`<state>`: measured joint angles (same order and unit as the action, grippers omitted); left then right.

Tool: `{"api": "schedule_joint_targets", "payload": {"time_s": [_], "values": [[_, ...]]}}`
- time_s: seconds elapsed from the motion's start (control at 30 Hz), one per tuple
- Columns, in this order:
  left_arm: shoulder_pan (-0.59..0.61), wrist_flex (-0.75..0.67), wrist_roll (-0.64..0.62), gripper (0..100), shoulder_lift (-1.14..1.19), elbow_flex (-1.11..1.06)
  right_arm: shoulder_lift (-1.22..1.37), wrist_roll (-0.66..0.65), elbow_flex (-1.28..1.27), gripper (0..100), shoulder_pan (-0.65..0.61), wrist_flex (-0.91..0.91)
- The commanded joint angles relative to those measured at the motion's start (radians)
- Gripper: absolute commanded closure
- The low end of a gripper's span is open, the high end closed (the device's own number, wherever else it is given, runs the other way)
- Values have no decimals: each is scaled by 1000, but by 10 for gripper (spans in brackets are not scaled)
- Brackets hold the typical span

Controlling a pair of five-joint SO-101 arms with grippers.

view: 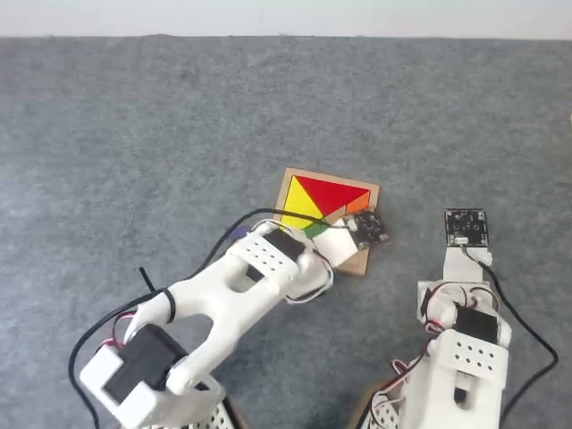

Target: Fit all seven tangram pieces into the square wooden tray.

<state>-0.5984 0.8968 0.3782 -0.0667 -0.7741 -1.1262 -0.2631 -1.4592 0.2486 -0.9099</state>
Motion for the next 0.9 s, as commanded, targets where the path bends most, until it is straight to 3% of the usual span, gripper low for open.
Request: {"api": "schedule_joint_targets", "payload": {"time_s": [0.0,0.13,0.43,0.6,0.87], "values": [[-11,-17,-11,885,0,36,-19,-12,46,864,-7,1],[-8,-2,-11,994,69,53,-19,-12,46,865,-8,1],[6,74,-3,987,89,107,-19,-14,41,865,-48,1],[14,207,6,870,87,119,-19,-14,41,865,-48,1],[55,183,14,819,98,74,-19,-15,41,865,-50,1]]}}
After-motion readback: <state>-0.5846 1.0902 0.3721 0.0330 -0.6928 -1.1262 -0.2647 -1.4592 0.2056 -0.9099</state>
